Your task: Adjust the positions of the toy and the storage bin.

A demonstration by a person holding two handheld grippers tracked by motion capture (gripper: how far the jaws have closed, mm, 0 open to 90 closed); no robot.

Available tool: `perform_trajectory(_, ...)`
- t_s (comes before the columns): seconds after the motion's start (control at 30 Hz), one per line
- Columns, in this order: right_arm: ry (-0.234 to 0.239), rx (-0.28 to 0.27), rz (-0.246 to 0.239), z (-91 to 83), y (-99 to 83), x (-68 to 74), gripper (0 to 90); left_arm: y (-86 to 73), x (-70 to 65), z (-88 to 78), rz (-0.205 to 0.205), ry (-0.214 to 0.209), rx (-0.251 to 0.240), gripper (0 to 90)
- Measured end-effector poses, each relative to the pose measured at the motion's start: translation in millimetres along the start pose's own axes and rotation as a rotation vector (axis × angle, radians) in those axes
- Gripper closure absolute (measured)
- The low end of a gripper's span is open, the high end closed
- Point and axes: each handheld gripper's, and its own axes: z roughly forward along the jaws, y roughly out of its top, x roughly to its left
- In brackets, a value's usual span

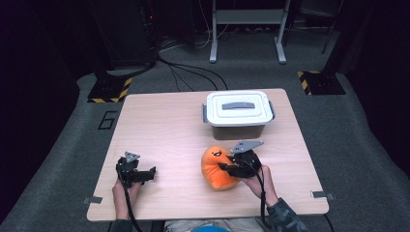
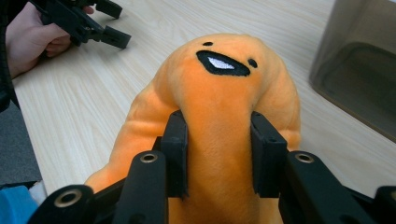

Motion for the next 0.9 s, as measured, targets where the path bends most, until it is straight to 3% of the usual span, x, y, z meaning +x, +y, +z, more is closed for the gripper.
perform_trajectory(0.9, -0.123, -0.033, 0.096, -36.2, -25.8, -34.8, 63.5, -0.1, -0.1, 0.0, 0.000, 0.000, -0.001, 0.2)
